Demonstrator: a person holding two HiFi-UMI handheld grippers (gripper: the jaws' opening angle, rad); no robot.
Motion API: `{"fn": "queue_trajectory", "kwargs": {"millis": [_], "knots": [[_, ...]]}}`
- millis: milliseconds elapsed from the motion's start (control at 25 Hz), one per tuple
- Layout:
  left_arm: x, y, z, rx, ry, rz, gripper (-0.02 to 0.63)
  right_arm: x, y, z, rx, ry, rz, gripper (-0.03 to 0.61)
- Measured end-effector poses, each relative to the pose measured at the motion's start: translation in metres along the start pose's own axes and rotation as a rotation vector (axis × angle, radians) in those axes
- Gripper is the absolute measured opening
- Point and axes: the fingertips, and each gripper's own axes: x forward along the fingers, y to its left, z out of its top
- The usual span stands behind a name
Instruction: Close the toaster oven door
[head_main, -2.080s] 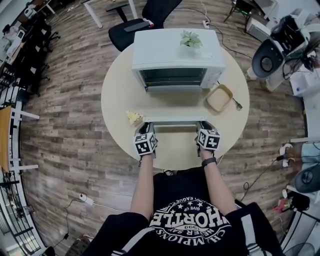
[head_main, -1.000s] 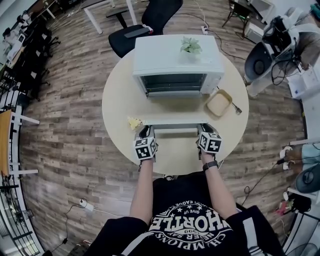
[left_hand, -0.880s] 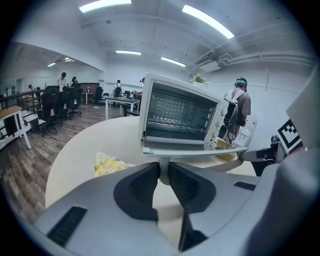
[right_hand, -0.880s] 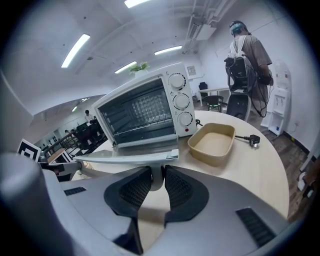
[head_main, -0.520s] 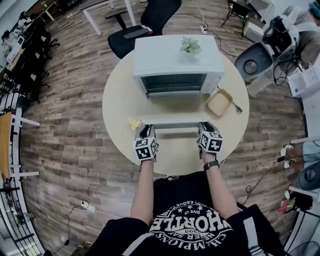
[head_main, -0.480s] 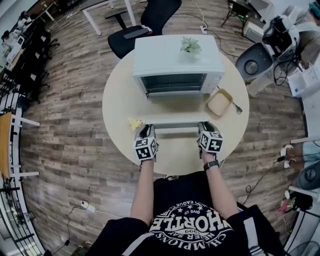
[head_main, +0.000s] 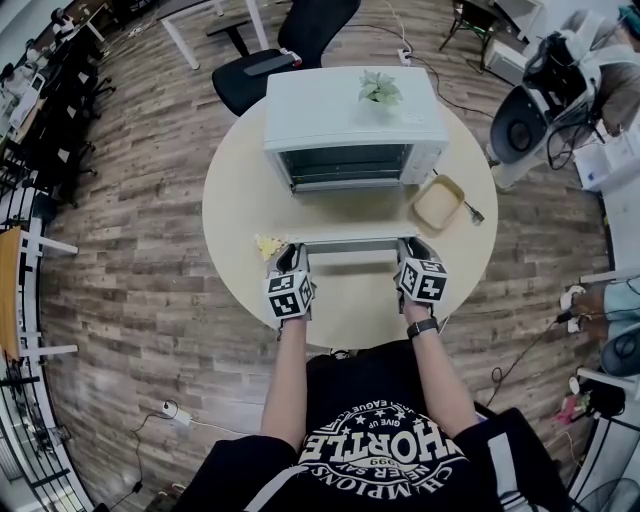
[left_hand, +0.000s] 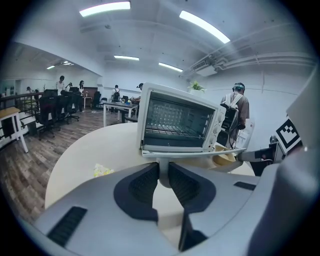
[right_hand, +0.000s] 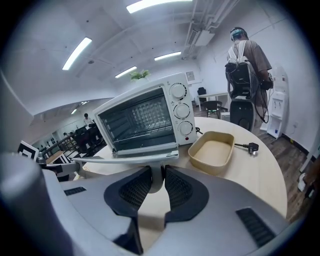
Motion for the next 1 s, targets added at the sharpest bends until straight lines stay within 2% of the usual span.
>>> {"fn": "queue_trajectory", "kwargs": {"millis": [720, 1000], "knots": [[-0.002, -0.003, 0.028, 0.021, -0.070, 0.006, 0.087, -0.005, 0.003, 0.028, -0.001, -0.066, 0.015, 0.092], [-0.004, -0.004, 0.031, 0.029, -0.072, 0.016, 0.087, -0.008, 0.004, 0.031, -0.009, -0.069, 0.017, 0.092]]}}
